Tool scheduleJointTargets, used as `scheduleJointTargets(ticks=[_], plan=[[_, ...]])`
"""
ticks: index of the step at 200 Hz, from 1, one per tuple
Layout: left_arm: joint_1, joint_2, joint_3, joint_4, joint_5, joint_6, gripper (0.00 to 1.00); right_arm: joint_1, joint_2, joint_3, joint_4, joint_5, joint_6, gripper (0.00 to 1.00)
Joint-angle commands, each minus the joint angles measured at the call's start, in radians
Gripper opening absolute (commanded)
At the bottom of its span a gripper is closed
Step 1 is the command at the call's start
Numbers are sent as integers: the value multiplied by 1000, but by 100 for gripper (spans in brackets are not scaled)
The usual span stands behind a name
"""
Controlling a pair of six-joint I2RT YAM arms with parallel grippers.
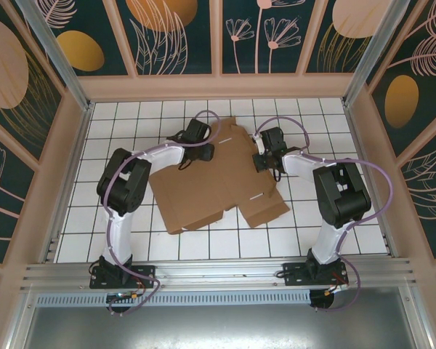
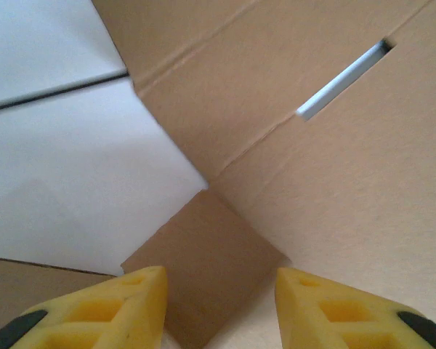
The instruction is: Fold the paper box
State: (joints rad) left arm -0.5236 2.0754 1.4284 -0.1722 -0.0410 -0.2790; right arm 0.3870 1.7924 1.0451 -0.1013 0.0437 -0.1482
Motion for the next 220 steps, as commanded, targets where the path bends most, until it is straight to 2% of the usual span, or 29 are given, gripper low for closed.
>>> scheduleJointTargets(ticks=[1, 25, 53, 67, 87, 120, 137, 197, 220], plan=[[1, -67, 84, 30, 102, -93, 56, 0, -42, 21, 39, -5, 17, 0], [-1, -9, 200, 48, 213, -173, 72, 11, -50, 10, 63, 2, 21, 0], [-4, 60, 320, 22, 231, -246, 80, 37, -80, -28, 107, 41, 14, 0], [-3, 104, 401, -32, 219, -284, 75, 55, -96, -47, 136, 76, 13, 0], [-4, 186, 544, -146, 208, -300, 73, 90, -107, -73, 183, 124, 15, 0], [-6, 270, 669, -219, 235, -305, 71, 139, -115, -104, 242, 163, 13, 0], [-7, 295, 700, -238, 236, -305, 64, 154, -115, -111, 255, 175, 15, 0], [-7, 325, 751, -316, 192, -278, 65, 200, -93, -113, 255, 237, -22, 0], [-7, 329, 749, -344, 224, -276, 63, 200, -95, -110, 258, 238, -17, 0]])
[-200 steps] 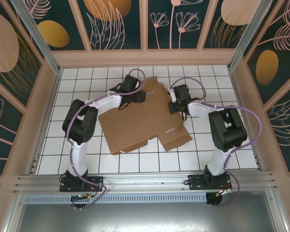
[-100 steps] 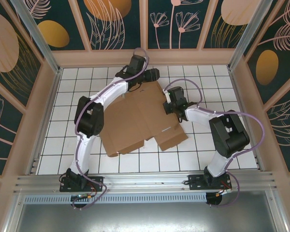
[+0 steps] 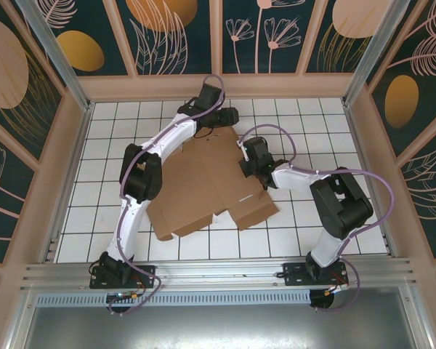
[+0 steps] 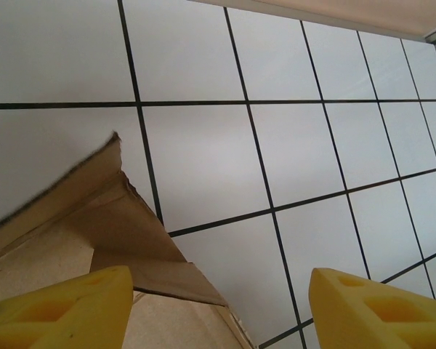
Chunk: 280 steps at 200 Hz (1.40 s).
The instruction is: Fold the paper box
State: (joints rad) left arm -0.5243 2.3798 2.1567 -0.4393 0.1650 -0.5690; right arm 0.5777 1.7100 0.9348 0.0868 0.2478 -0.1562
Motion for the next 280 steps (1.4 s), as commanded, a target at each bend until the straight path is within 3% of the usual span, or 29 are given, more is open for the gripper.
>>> scheduleJointTargets(ticks=[1, 19, 81, 116, 140, 163, 200, 280], plan=[[-6, 24, 20, -78, 21, 13, 63, 9, -11, 0, 70, 35, -8, 0], [-15, -2, -17, -81, 53, 10, 59, 10, -3, 15, 60, 45, -10, 0], [-40, -148, -232, -15, 124, 16, 59, 7, 24, 38, 61, 40, -17, 0], [-40, -228, -284, 90, 16, 14, 61, 8, 26, 41, 67, 26, -21, 0], [-40, -207, -205, 67, -66, 35, 64, 7, 21, 33, 70, 17, -26, 0], [-40, -142, -89, 21, -112, 62, 74, 7, 14, 25, 69, 12, -29, 0], [-39, -15, 111, -67, -141, 90, 81, 8, -6, 11, 67, -2, -33, 0], [-39, 91, 175, -142, -66, 148, 84, 9, -47, -33, 64, -51, -32, 0]])
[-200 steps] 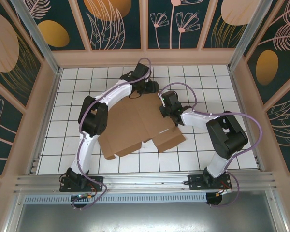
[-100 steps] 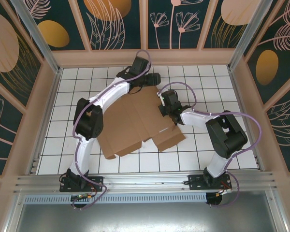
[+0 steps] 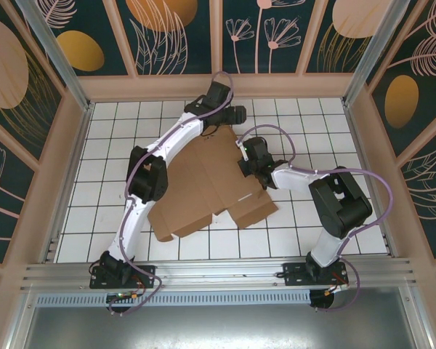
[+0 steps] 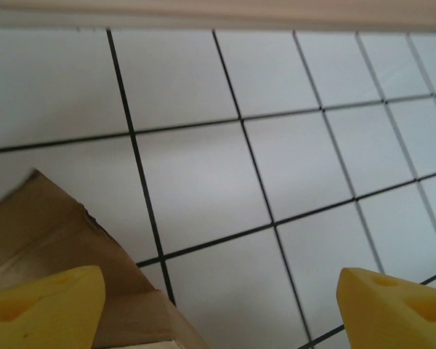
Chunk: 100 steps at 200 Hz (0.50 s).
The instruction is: Fold the paper box
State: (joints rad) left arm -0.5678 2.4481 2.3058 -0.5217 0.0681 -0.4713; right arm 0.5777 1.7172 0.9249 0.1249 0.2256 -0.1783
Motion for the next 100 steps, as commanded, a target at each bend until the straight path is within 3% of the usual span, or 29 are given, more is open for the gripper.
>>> scheduleJointTargets(ticks=[1, 26, 73, 100], plan=[[5, 23, 26, -61, 30, 52, 84, 9, -55, -24, 25, -29, -10, 0], [5, 28, 24, -94, 30, 59, 83, 9, -60, -29, 19, -28, -7, 0], [5, 29, 13, -143, 82, 29, 68, 12, -61, -17, 18, -23, -10, 0], [4, 9, -16, -145, 142, -14, 64, 15, -52, -11, 20, -13, -14, 0]])
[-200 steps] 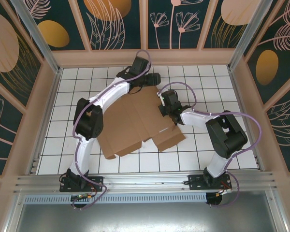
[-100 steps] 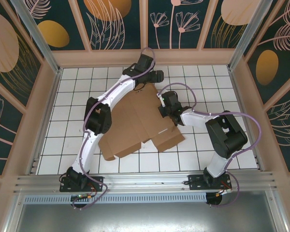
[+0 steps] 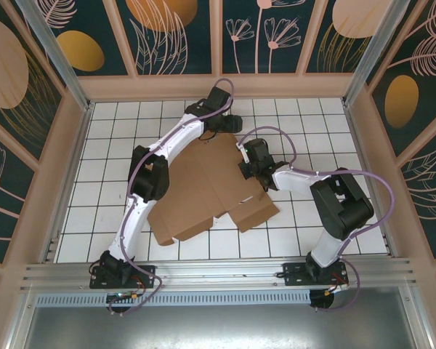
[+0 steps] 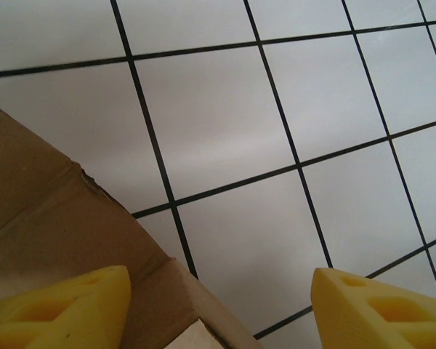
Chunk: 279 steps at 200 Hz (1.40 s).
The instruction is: Fold the paper box
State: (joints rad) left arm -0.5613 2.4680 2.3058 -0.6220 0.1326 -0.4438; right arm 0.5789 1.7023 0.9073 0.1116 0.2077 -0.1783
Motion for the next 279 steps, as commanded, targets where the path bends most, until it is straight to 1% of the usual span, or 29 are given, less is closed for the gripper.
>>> scheduleJointTargets(ticks=[1, 31, 62, 75, 93, 123, 142, 161, 172, 184, 196, 213, 223, 229, 236, 244, 248, 255, 265, 273, 279], plan=[[-2, -11, -18, -43, 80, -43, 65, 14, -38, 7, 33, 4, -15, 0], [-5, -71, -111, 32, 147, -82, 66, 15, -30, 12, 40, 6, -19, 0], [-5, -98, -164, 115, 235, -139, 67, 16, -25, 13, 52, 12, -26, 0], [-4, -95, -173, 135, 250, -165, 68, 16, -27, 13, 61, 17, -29, 0], [-4, -91, -187, 163, 244, -204, 65, 18, -32, 7, 71, 29, -40, 0], [-3, -99, -222, 212, 225, -279, 56, 30, -36, -1, 83, 72, -75, 0], [-4, -101, -228, 219, 218, -298, 52, 38, -40, -5, 95, 94, -93, 0], [-4, -107, -239, 225, 217, -300, 45, 41, -41, -8, 110, 113, -98, 0], [-4, -110, -247, 230, 222, -303, 39, 47, -40, -7, 114, 125, -106, 0], [-4, -113, -258, 240, 233, -309, 27, 51, -37, 0, 115, 134, -116, 0], [-4, -114, -269, 252, 242, -316, 23, 55, -31, 4, 114, 143, -123, 0], [-3, -121, -285, 267, 251, -325, 20, 62, -25, 8, 112, 154, -135, 0], [-3, -125, -292, 277, 254, -330, 8, 65, -23, 10, 112, 160, -140, 0], [-4, -128, -295, 281, 255, -332, 5, 66, -22, 11, 112, 160, -141, 0], [-4, -130, -295, 284, 255, -331, 5, 68, -22, 12, 110, 161, -141, 0], [-3, -132, -296, 285, 255, -332, 9, 68, -24, 12, 109, 163, -142, 0], [-3, -133, -296, 285, 255, -329, 14, 70, -23, 14, 109, 163, -142, 0], [-5, -132, -297, 287, 256, -330, 26, 70, -24, 14, 108, 163, -143, 0], [-3, -136, -300, 292, 256, -329, 39, 70, -24, 15, 108, 163, -144, 0], [-4, -138, -304, 297, 256, -331, 45, 70, -26, 17, 108, 162, -144, 0], [-4, -139, -304, 300, 258, -333, 47, 70, -26, 17, 108, 162, -143, 0]])
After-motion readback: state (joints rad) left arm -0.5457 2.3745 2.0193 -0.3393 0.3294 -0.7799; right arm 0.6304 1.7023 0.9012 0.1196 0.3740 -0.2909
